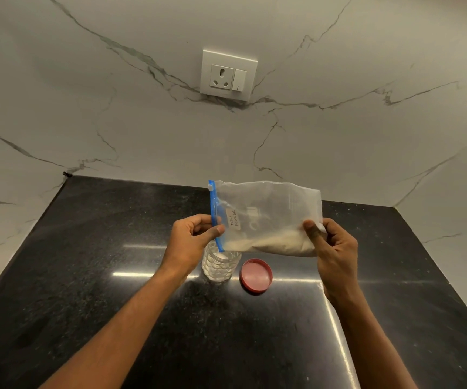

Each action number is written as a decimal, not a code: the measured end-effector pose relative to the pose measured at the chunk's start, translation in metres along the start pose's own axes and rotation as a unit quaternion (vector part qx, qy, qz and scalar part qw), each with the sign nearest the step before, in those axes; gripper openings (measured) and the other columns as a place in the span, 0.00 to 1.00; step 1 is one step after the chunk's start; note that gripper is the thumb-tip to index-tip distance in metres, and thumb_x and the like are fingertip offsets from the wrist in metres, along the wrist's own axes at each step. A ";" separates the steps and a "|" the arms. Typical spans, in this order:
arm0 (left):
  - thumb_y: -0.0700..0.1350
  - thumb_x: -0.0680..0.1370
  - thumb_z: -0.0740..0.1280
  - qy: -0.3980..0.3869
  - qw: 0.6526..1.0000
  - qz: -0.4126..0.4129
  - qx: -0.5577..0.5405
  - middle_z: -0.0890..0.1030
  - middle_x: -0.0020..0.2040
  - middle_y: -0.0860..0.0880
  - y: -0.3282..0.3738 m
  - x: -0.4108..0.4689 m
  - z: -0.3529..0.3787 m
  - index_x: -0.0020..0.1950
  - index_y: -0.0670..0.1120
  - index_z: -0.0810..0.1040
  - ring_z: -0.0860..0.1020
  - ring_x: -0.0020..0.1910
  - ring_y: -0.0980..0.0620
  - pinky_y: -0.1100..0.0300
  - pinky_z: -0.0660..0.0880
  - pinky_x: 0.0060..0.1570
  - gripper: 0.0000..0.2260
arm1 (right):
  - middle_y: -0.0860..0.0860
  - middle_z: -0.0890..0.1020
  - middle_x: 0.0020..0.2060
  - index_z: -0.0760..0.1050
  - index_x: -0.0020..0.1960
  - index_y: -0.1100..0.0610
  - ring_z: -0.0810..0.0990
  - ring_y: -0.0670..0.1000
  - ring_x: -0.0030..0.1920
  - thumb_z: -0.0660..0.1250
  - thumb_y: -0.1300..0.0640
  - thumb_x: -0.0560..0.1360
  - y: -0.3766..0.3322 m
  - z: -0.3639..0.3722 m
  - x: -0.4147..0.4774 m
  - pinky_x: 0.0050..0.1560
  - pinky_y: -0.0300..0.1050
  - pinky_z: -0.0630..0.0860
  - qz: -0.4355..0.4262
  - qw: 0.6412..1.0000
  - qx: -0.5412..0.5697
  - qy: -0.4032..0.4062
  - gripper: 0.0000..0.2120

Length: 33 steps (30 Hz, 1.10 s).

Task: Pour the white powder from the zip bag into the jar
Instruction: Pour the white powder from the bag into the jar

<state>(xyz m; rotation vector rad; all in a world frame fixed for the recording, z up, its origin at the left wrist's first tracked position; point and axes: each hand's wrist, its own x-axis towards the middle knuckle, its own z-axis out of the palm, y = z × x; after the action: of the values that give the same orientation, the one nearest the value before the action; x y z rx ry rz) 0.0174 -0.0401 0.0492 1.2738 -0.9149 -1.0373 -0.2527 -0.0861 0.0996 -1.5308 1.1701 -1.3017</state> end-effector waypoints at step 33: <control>0.37 0.76 0.76 -0.013 1.000 0.000 -0.011 0.90 0.51 0.51 -0.001 0.006 0.001 0.57 0.44 0.86 0.88 0.51 0.54 0.65 0.83 0.46 0.10 | 0.56 0.83 0.43 0.81 0.49 0.62 0.83 0.51 0.43 0.69 0.47 0.78 -0.018 -0.004 0.011 0.42 0.51 0.83 0.002 0.999 -0.030 -0.014 0.16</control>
<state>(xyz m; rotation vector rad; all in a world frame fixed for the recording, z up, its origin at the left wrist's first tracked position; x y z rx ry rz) 0.0185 -0.0462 0.0483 1.2449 -0.9196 -1.0633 -0.2534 -0.0923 0.1206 -1.5841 1.2036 -1.2475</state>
